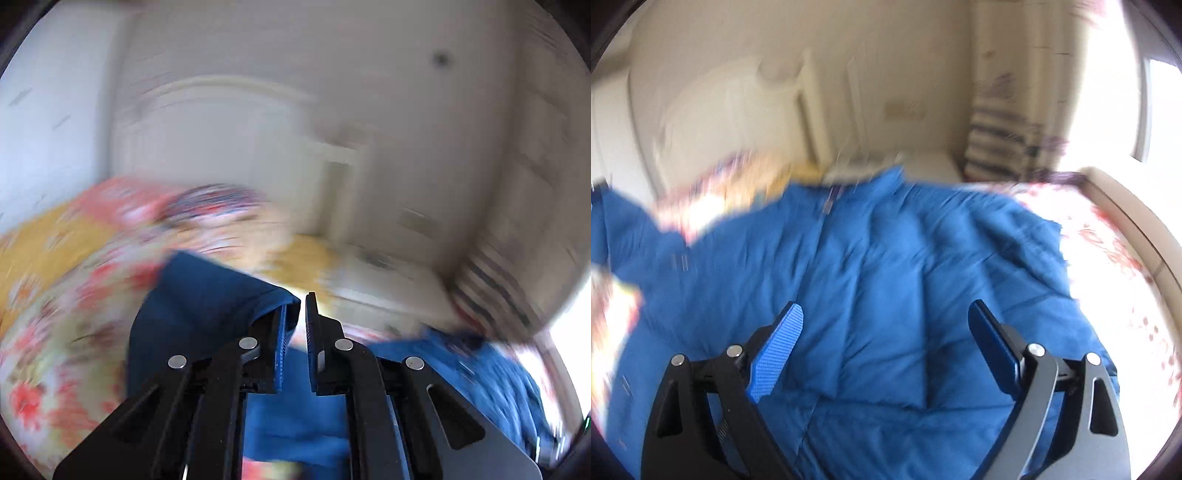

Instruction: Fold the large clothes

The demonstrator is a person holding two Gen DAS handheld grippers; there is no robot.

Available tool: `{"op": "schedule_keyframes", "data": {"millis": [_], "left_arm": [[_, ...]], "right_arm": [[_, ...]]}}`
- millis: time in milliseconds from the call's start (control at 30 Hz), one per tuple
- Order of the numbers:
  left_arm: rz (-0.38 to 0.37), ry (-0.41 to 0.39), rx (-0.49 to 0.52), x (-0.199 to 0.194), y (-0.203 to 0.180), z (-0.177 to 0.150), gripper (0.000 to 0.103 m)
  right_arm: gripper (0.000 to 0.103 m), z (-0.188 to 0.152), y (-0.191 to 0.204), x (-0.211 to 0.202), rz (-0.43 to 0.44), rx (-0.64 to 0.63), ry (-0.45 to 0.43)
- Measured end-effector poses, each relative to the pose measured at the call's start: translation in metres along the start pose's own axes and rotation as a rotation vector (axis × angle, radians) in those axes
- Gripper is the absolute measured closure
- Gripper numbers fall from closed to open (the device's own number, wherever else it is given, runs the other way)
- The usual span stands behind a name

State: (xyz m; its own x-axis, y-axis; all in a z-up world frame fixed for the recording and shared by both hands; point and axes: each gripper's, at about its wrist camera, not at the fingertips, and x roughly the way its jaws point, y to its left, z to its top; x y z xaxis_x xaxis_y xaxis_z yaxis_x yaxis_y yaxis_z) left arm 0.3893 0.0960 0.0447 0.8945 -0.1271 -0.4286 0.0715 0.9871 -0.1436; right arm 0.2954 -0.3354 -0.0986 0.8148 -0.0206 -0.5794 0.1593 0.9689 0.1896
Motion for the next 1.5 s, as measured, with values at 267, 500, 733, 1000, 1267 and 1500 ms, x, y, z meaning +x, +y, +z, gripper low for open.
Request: {"op": "schedule_keyframes", "data": {"millis": [267, 500, 733, 1000, 1267, 1500], "left_arm": [[-0.263, 0.227, 0.473, 0.036, -0.216, -0.132, 0.094], [-0.237, 0.345, 0.734, 0.038, -0.261, -0.194, 0.093], [-0.265, 0.203, 0.492, -0.024, -0.185, -0.145, 0.092], [0.206, 0.390, 0.010, 0.032, -0.040, -0.145, 0.092], [0.183, 0.450, 0.085, 0.046, -0.049, -0.160, 0.085], [0.098, 0.427, -0.004, 0.050, -0.035, -0.162, 0.083]], "right_arm": [[0.013, 0.005, -0.066, -0.030, -0.138, 0.263, -0.191], [0.013, 0.001, -0.086, -0.019, -0.120, 0.326, -0.147], [0.013, -0.003, -0.078, -0.021, -0.119, 0.310, -0.148], [0.013, -0.003, -0.006, -0.021, -0.048, -0.028, -0.162], [0.013, -0.027, 0.138, -0.008, 0.154, -0.585, -0.007], [0.013, -0.042, 0.227, 0.039, 0.169, -0.777, 0.082]]}}
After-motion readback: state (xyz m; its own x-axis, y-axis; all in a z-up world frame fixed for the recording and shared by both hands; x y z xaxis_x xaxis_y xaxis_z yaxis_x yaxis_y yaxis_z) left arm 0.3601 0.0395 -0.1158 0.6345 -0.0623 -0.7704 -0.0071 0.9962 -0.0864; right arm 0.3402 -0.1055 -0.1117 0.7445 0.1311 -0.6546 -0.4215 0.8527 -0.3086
